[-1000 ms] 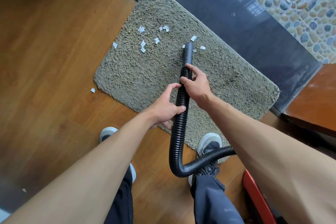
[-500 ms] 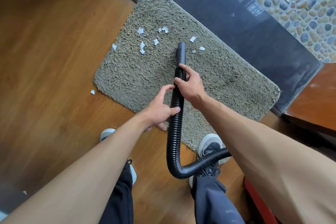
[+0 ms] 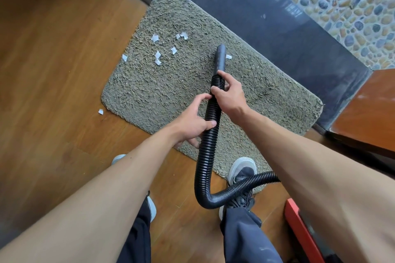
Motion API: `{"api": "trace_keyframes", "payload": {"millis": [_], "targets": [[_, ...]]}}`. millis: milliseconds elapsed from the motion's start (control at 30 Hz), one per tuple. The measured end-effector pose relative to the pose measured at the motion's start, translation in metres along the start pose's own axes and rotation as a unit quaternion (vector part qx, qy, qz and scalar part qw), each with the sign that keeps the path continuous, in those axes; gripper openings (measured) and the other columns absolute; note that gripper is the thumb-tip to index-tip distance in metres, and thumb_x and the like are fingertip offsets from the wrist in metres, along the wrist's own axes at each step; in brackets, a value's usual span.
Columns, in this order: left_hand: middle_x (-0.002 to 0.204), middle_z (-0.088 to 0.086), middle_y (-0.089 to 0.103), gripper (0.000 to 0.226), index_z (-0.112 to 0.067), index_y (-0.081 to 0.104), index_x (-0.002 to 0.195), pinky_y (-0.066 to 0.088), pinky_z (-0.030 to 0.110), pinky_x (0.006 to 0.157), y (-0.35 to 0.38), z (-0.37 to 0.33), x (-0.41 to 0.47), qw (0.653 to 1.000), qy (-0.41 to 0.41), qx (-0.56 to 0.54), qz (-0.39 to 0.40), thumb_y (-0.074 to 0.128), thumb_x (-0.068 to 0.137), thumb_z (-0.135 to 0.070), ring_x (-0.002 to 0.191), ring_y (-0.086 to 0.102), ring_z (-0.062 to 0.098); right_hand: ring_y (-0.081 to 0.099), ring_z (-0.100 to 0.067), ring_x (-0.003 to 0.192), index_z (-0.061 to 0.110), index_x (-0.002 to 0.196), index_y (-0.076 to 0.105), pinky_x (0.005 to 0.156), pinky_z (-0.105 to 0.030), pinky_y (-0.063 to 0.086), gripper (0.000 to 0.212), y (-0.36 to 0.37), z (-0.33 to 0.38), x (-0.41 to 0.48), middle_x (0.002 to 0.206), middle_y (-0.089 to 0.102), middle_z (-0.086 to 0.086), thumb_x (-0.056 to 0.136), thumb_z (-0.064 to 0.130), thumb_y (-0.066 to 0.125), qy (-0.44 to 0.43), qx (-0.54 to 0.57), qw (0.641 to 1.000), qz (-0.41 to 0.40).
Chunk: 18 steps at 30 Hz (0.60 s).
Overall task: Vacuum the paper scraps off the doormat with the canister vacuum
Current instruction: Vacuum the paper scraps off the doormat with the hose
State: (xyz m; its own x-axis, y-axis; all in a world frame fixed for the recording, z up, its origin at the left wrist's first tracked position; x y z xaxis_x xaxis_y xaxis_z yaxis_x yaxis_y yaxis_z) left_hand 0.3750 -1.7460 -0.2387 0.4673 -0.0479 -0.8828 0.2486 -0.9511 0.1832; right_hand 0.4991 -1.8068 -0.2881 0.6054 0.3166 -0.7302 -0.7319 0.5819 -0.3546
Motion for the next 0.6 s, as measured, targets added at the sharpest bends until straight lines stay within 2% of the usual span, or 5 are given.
{"api": "trace_keyframes", "payload": {"millis": [233, 333, 400, 600], "targets": [[0.094, 0.011, 0.071, 0.068, -0.047, 0.027, 0.142, 0.055, 0.035, 0.049, -0.005, 0.011, -0.008, 1.000, -0.006, -0.026, -0.015, 0.058, 0.098, -0.007, 0.072, 0.071, 0.016, 0.067, -0.021, 0.091, 0.029, 0.142, 0.048, 0.087, -0.045, 0.058, 0.058, 0.013, 0.004, -0.003, 0.106, 0.061, -0.004, 0.086, 0.017, 0.061, -0.007, -0.008, 0.999, 0.036], [0.095, 0.012, 0.071, 0.066, -0.048, 0.029, 0.140, 0.060, 0.047, 0.059, -0.007, 0.020, -0.014, 0.999, -0.008, -0.029, -0.023, 0.058, 0.097, -0.008, 0.078, 0.071, 0.020, 0.067, -0.024, 0.096, 0.029, 0.141, 0.048, 0.090, -0.046, 0.057, 0.059, 0.020, 0.004, -0.009, 0.110, 0.065, -0.007, 0.085, 0.019, 0.061, -0.011, -0.021, 0.999, 0.043], [0.094, 0.011, 0.070, 0.065, -0.049, 0.030, 0.139, 0.060, 0.054, 0.067, -0.005, 0.025, -0.018, 0.999, -0.012, -0.028, -0.022, 0.058, 0.097, -0.008, 0.079, 0.070, 0.021, 0.068, -0.025, 0.097, 0.030, 0.139, 0.050, 0.091, -0.046, 0.056, 0.058, 0.022, 0.000, -0.014, 0.106, 0.065, -0.004, 0.083, 0.020, 0.062, -0.011, -0.024, 0.999, 0.040], [0.090, 0.008, 0.072, 0.066, -0.051, 0.030, 0.137, 0.059, 0.050, 0.064, 0.011, 0.030, -0.020, 1.000, -0.021, -0.007, 0.001, 0.058, 0.097, -0.008, 0.073, 0.070, 0.017, 0.063, -0.019, 0.093, 0.029, 0.138, 0.053, 0.095, -0.047, 0.053, 0.059, 0.012, -0.024, -0.025, 0.101, 0.059, 0.001, 0.080, 0.023, 0.062, 0.007, 0.005, 1.000, 0.025]]}}
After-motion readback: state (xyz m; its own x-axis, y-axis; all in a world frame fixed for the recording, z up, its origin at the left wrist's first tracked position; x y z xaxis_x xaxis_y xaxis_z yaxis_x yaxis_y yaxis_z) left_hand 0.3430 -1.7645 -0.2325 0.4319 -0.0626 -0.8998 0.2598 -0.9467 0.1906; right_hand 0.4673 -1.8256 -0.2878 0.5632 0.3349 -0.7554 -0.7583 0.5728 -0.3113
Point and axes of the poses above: each hand's wrist, its own x-axis towards the middle knuckle, its own y-axis out of the palm, z = x × y, the point moved 6 cm from there along x, towards the middle knuckle
